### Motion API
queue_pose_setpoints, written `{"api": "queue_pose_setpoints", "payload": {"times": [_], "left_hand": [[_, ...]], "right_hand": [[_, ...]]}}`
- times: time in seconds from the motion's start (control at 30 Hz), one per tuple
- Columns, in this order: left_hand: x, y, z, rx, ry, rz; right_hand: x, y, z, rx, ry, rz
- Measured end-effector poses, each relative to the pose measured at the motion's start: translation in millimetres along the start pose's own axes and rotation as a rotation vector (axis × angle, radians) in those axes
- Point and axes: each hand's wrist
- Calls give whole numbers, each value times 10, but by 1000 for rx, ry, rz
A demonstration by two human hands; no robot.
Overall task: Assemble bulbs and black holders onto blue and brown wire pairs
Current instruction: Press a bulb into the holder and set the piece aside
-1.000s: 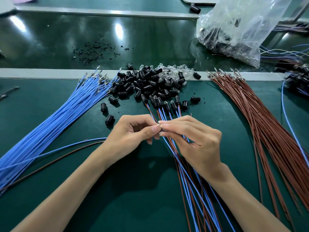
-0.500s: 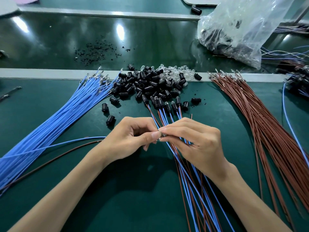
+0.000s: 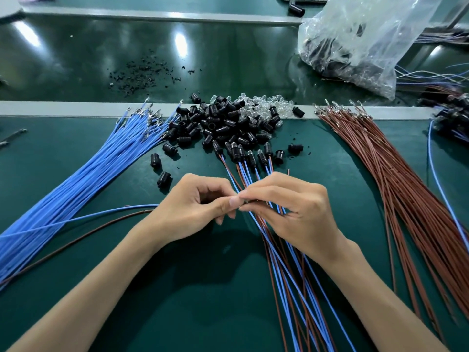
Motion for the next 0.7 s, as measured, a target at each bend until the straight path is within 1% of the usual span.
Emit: {"api": "queue_pose_setpoints", "payload": {"times": [0.07, 0.17, 0.27, 0.33, 0.4, 0.5, 0.6, 0.7], "left_hand": [[0, -47, -5, 102, -69, -175], [-24, -64, 25, 221, -130, -530], [-33, -16, 93, 279, -100, -807], [-38, 11, 113, 289, -65, -932], [-51, 51, 121, 288, -52, -977], [-84, 105, 123, 245, -117, -912], [-80, 90, 104, 233, -187, -884], [-78, 67, 100, 227, -217, -888]], "right_hand": [[24, 23, -15, 1, 8, 43], [60, 94, -8, 12, -25, 66], [106, 172, 3, 54, -90, 52], [131, 209, 7, 89, -152, 18], [144, 224, 15, 111, -209, -11], [152, 238, 16, 120, -260, -61], [146, 252, 17, 125, -271, -119], [132, 229, 11, 97, -267, -160]]}}
Point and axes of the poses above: each hand's wrist, its own z-axis away from the middle knuckle, its own y-axis out of the back of the hand, x = y × z, and after that the axes turned 9 degrees about -x, right-handed
